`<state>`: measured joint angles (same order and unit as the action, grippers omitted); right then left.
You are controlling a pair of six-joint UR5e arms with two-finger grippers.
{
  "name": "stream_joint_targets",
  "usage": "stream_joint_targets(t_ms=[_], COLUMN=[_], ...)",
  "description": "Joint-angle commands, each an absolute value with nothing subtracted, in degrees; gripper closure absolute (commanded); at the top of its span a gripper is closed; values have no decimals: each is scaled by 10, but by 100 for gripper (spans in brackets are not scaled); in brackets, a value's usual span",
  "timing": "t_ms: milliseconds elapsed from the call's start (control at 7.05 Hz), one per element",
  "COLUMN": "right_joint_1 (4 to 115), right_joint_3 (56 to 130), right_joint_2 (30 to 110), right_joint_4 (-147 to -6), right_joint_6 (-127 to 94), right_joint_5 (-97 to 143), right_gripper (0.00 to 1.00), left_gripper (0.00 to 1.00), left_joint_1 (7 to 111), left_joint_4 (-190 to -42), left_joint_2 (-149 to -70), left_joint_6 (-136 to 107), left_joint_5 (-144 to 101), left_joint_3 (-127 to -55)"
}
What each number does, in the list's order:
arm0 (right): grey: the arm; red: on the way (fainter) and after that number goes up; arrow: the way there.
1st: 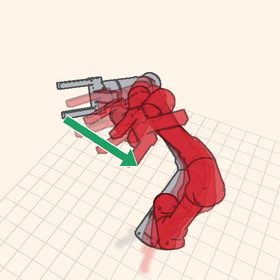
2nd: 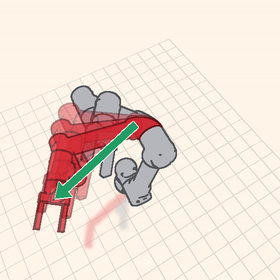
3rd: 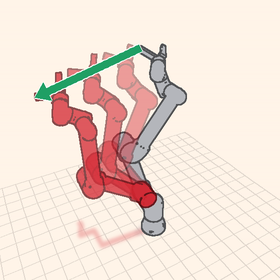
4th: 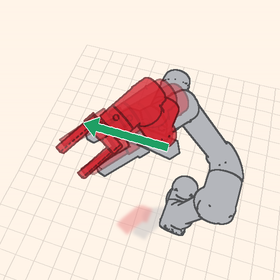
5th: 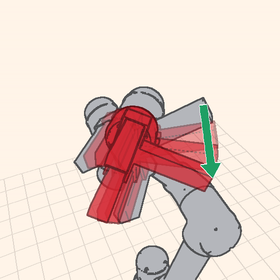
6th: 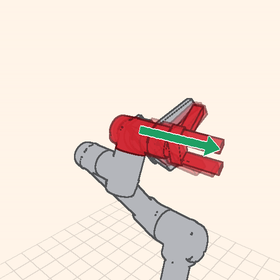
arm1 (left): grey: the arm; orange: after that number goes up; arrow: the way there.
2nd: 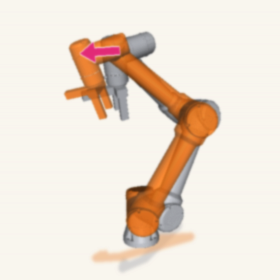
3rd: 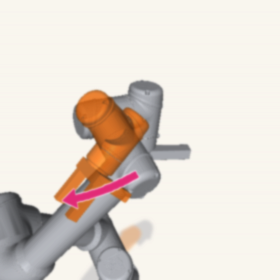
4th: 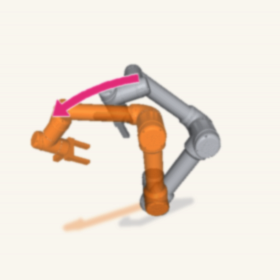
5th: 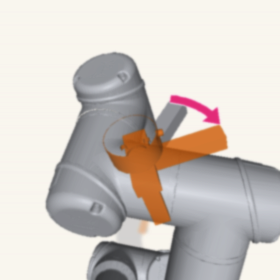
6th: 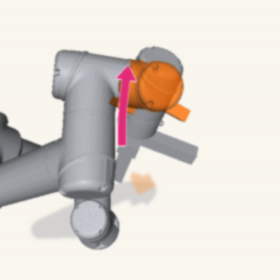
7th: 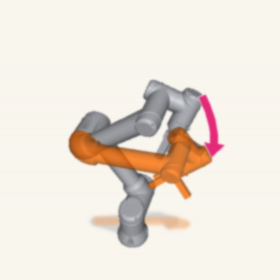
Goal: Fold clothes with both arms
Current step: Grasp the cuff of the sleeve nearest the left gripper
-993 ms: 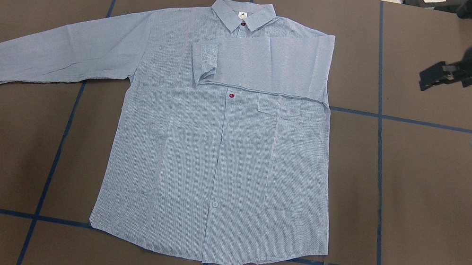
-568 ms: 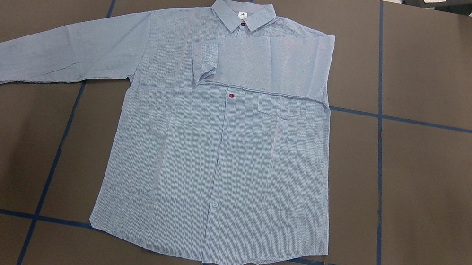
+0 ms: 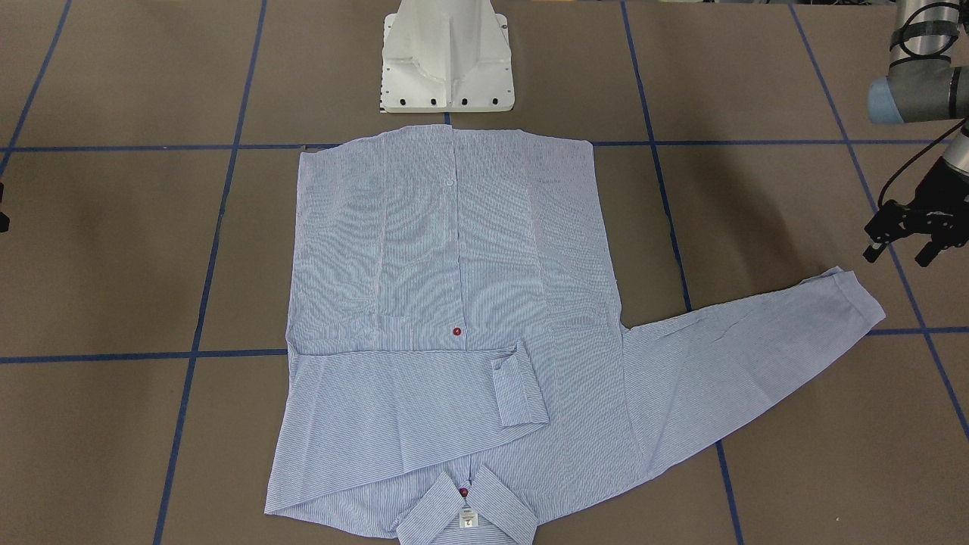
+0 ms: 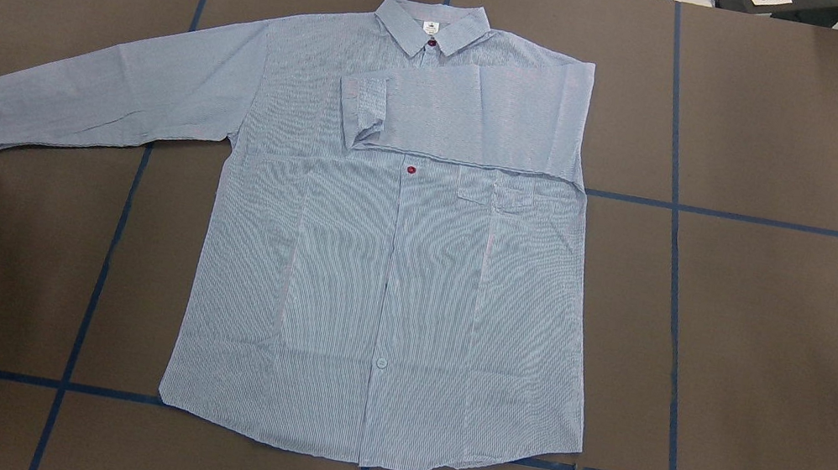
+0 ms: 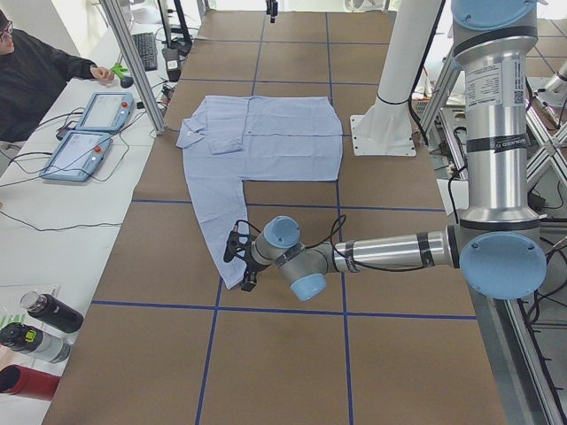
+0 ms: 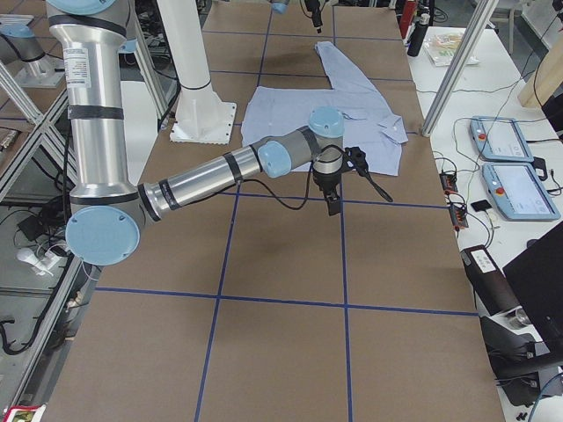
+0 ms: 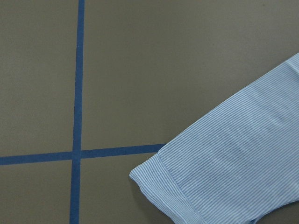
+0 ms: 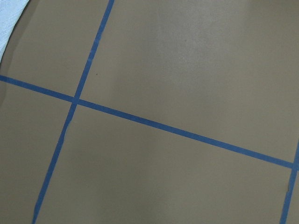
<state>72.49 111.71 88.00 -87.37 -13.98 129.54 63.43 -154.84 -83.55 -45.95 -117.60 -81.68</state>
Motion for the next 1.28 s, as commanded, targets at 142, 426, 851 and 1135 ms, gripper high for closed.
stream_joint_targets(t_ms=[142,426,851,1135], right_joint_1=[725,725,725,725], right_joint_3=[1117,1118,1120,1120], right_joint_2=[880,878,875,875], right_joint_4=[-874,-874,-874,-873], right_joint_6=[-140,-142,-143,-143], right_joint_5=[1296,1296,1296,1296], right_gripper=[0,0,0,0], left_gripper=[4,13,42,56], left_joint_1=[568,562,562,562], left_joint_4=[-1573,-1572,-1572,-1572], left_joint_2=[-855,-864,-863,-864], left_joint_6=[-530,-533,-542,-544], left_joint_5=[-1170,-1158,-1158,-1157], left_joint_3=[-796,-783,-776,-760])
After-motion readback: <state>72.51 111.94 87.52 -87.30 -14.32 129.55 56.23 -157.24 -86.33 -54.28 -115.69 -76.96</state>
